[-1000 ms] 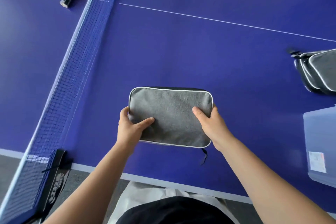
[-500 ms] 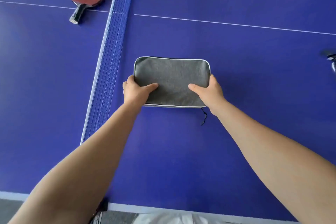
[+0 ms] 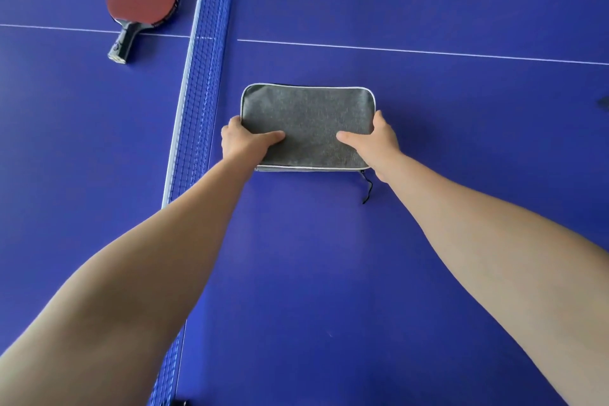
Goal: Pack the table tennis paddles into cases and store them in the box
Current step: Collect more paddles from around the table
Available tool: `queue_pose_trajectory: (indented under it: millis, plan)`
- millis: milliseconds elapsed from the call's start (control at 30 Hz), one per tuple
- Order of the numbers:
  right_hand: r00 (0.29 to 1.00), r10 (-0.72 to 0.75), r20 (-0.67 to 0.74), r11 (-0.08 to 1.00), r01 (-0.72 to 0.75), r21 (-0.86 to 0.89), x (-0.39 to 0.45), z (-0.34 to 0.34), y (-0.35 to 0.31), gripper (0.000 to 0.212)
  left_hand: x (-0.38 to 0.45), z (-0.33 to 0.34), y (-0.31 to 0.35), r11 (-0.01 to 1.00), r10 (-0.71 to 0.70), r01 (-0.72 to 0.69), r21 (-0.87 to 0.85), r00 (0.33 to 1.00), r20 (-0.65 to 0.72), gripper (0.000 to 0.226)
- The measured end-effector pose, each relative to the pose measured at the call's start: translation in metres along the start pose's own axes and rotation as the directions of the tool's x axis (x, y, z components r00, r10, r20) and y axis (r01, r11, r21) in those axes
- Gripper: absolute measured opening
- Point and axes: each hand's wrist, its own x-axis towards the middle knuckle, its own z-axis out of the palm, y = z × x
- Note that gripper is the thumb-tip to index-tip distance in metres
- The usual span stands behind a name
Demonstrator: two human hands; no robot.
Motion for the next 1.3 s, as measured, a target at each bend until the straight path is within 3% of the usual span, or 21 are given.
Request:
queue_pose_trajectory:
  millis: [133, 667, 800, 900, 1067, 1200, 1300]
  plan:
    - [1.000, -0.011, -0.008, 1.000, 0.011, -0.010, 0.012, 0.004, -0.007, 0.110, 0.013, 0.002, 0.005, 1.000, -0.015, 0.015, -0.007, 0.999, -0.031, 0.104]
    - [1.000, -0.021, -0.004, 0.999, 0.021, -0.033, 0.022, 0.010, -0.006, 0.113, 0.026, 0.009, 0.004, 0.997, 0.069, -0.069, 0.021, 0.997, -0.030, 0.083]
    - [0.999, -0.036, 0.013, 0.995, 0.037, -0.090, 0.014, 0.007, -0.007, 0.114, 0.017, 0.005, 0.005, 0.996, 0.075, -0.074, 0.040, 0.997, -0.021, 0.097]
    - [0.997, -0.081, 0.020, 0.982, 0.083, -0.169, -0.001, 0.003, -0.005, 0.106, 0.000, -0.003, 0.002, 0.992, 0.116, -0.114, 0.059, 0.993, -0.023, 0.104]
    - [0.986, -0.146, 0.077, 0.937, 0.163, -0.309, -0.043, -0.008, 0.004, 0.093, -0.042, -0.011, -0.015, 0.975, 0.192, -0.186, 0.124, 0.981, -0.038, 0.096]
    - [0.963, -0.251, 0.093, 0.886, 0.268, -0.379, -0.094, -0.020, 0.025, 0.071, -0.098, -0.007, -0.039, 0.960, 0.234, -0.232, 0.158, 0.972, 0.006, 0.093]
    - [0.965, -0.224, 0.135, 0.837, 0.261, -0.481, -0.133, -0.027, 0.059, 0.078, -0.149, 0.002, -0.067, 0.948, 0.236, -0.242, 0.209, 0.970, 0.052, 0.090]
